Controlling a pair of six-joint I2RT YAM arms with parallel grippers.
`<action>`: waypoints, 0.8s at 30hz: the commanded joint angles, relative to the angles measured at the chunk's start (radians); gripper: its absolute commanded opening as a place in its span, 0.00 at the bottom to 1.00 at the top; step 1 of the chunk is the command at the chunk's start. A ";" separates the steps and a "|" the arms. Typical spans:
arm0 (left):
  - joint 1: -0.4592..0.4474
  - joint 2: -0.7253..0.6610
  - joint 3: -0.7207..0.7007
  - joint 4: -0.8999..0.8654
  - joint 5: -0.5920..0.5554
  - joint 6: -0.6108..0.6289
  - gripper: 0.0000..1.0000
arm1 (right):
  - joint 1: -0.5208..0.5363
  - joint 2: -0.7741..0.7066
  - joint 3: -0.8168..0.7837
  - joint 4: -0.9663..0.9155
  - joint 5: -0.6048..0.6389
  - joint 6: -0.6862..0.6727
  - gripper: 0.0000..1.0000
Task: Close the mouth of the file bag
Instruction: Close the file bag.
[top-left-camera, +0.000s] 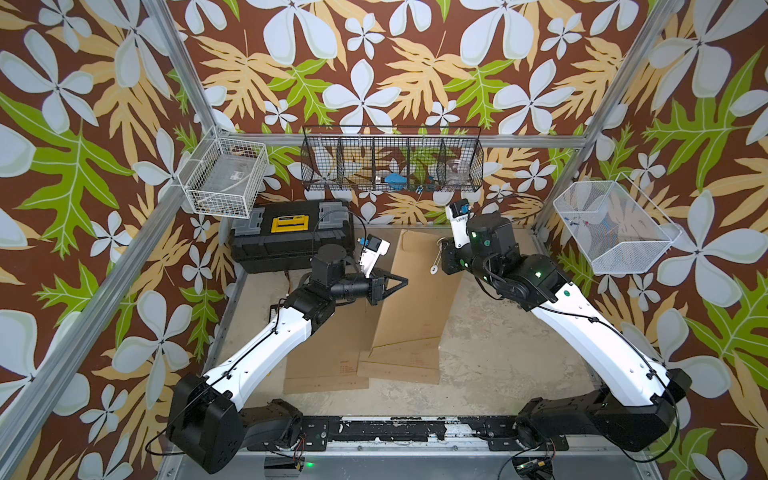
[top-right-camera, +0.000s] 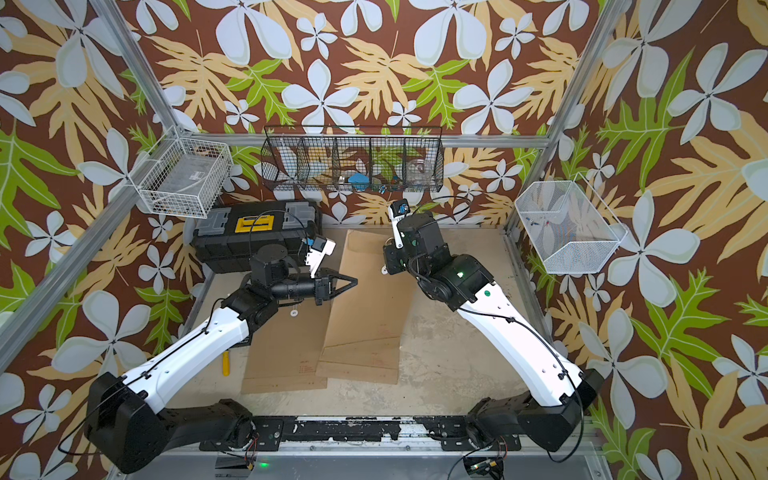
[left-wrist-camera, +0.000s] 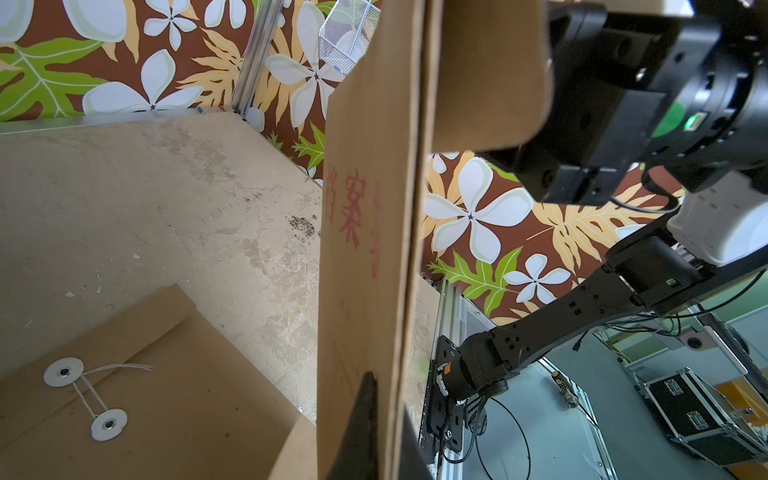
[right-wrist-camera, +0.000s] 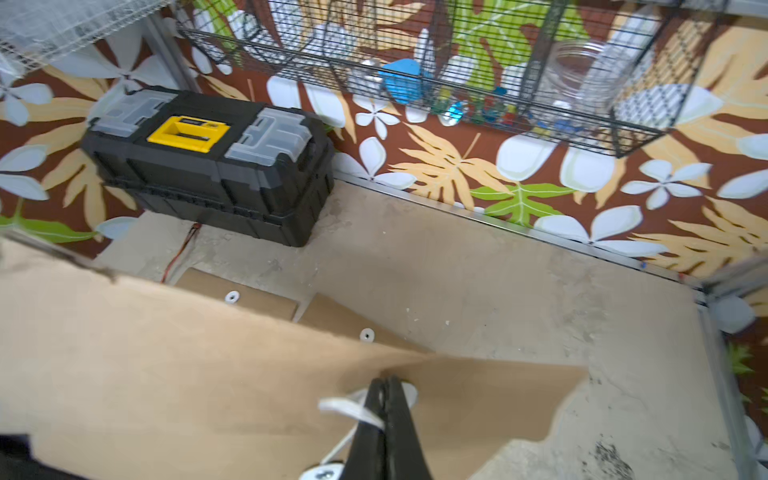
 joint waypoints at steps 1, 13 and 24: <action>-0.002 0.003 0.008 0.037 -0.006 0.004 0.00 | 0.016 -0.008 -0.013 -0.005 0.146 -0.044 0.00; -0.002 0.011 0.023 0.027 -0.025 0.010 0.00 | 0.028 -0.008 -0.007 -0.050 -0.048 -0.013 0.00; -0.002 -0.006 0.030 0.028 -0.021 0.008 0.00 | -0.126 -0.042 -0.130 0.083 -0.574 0.099 0.00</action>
